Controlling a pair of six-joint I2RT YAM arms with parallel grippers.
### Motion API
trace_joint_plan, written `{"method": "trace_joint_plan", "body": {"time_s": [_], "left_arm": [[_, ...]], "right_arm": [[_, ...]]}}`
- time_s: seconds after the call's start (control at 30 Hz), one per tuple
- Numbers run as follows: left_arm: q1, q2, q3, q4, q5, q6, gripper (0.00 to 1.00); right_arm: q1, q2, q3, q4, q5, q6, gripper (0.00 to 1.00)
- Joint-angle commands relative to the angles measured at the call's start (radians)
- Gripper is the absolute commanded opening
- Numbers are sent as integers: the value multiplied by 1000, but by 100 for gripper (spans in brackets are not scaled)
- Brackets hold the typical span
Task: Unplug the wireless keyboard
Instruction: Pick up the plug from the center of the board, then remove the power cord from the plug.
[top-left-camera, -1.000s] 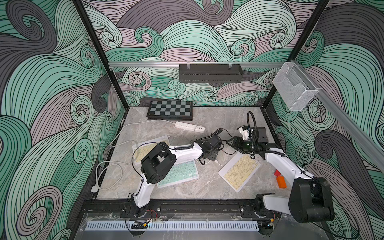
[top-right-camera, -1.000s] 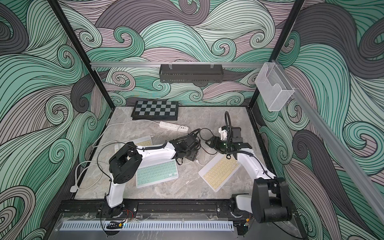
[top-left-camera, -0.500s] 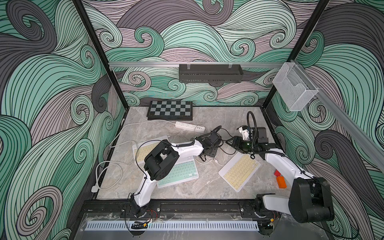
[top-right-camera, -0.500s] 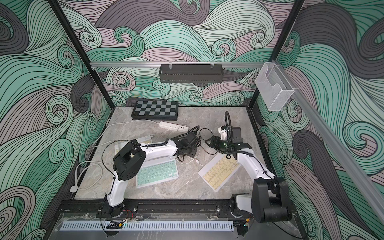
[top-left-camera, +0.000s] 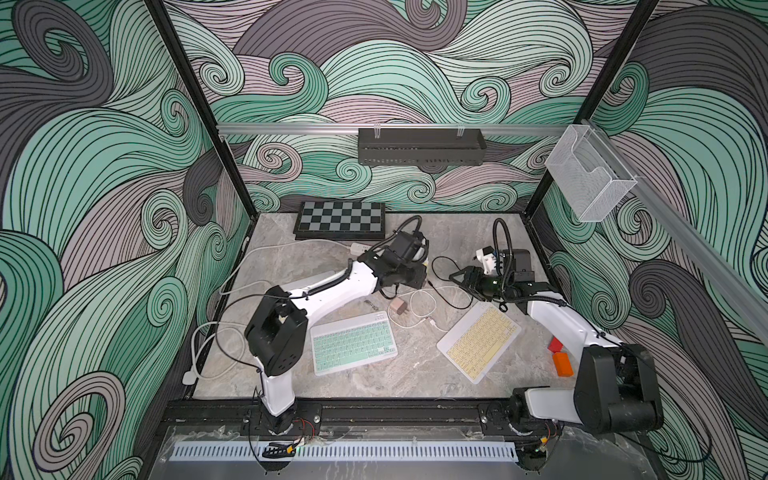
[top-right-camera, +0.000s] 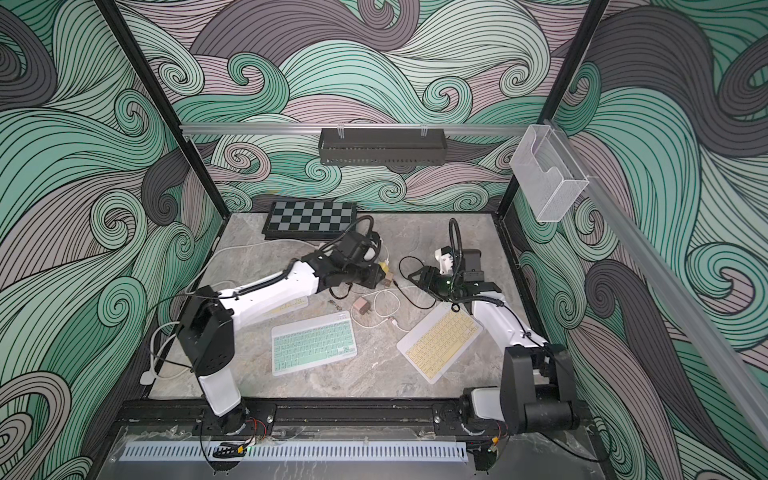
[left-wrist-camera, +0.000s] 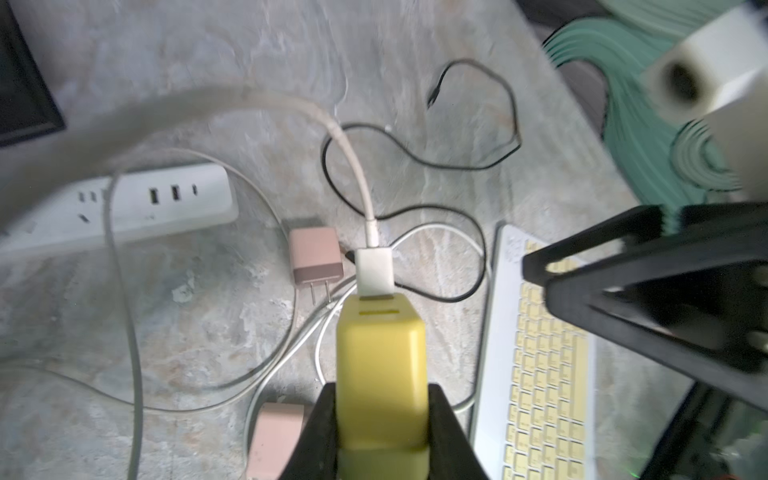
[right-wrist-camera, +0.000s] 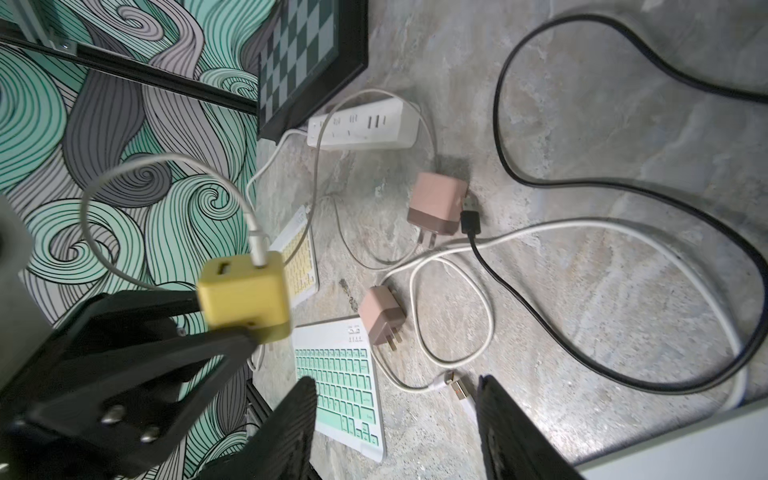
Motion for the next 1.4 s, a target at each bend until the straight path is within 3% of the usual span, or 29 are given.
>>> {"method": "trace_joint_plan", "body": {"time_s": [0.0, 0.27, 0.4, 0.63, 0.93, 1.2, 1.37], "left_arm": [[74, -72, 35, 10, 236, 6, 9], [264, -98, 80, 186, 703, -165, 8], [314, -20, 139, 224, 990, -219, 5], [338, -9, 190, 166, 1038, -141, 0], [345, 33, 233, 162, 1063, -181, 0], [339, 78, 273, 151, 1058, -183, 0], [331, 98, 297, 147, 1050, -183, 0]], "right_arm": [[-5, 6, 55, 66, -21, 39, 61], [-4, 52, 129, 128, -78, 101, 61], [-4, 53, 127, 306, -166, 203, 62], [3, 74, 160, 598, -254, 358, 60], [60, 132, 273, 743, -322, 348, 55], [95, 127, 318, 684, -325, 282, 55], [105, 161, 364, 604, -320, 252, 49]]}}
